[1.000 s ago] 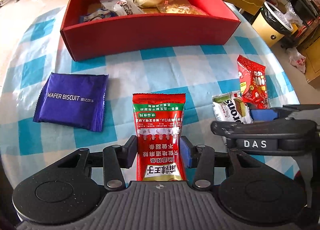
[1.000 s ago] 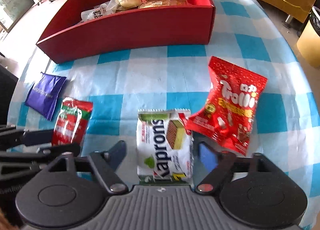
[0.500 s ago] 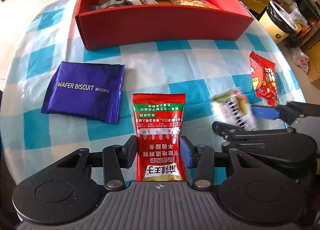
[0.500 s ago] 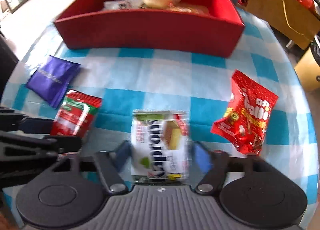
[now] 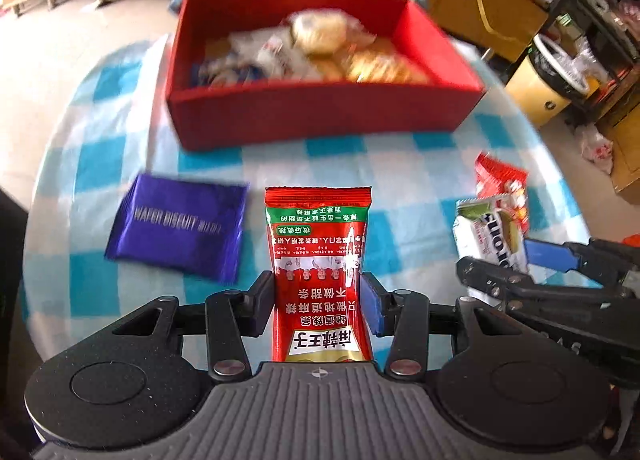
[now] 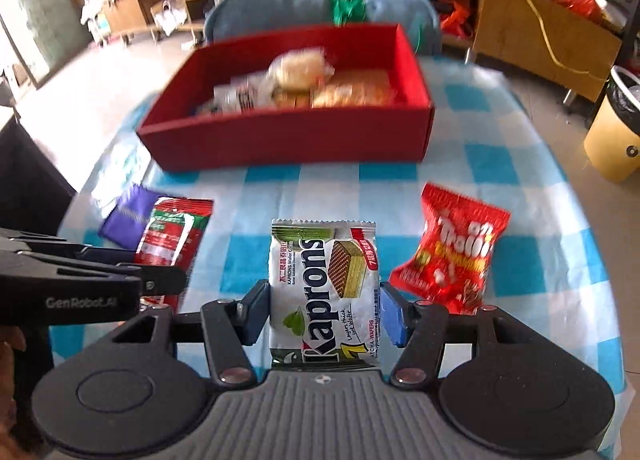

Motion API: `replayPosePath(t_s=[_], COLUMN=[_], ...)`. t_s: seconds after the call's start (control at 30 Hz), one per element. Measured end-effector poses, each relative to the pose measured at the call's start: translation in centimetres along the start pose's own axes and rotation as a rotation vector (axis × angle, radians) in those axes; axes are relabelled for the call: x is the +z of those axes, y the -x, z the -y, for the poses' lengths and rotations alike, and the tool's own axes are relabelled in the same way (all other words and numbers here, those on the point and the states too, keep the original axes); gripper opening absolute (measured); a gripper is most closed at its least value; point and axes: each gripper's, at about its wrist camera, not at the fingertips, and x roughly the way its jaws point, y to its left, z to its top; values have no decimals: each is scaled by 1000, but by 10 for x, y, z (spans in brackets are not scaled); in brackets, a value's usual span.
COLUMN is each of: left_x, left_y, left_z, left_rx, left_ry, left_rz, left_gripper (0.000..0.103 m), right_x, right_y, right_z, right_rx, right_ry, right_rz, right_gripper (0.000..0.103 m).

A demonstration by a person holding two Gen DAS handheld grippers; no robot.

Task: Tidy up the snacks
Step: 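Carry red-green packet with left tool while right tool carries Kaprons packet to box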

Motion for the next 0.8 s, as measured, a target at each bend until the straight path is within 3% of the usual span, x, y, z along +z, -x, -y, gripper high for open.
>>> replayPosePath(t_s=[0.27,0.8], left_x=[33,89], left_y=[1,11], left_z=[8,2], left_rx=[-29,-11], left_ry=[0,20], left_rz=[45,146], left_gripper=[53,53], right_x=[29,88], right_y=[1,-4], right_z=[4,8], right_rx=[12,-1], right_ry=[-26,-40], right_rz=[36,116], right_gripper=[52,52])
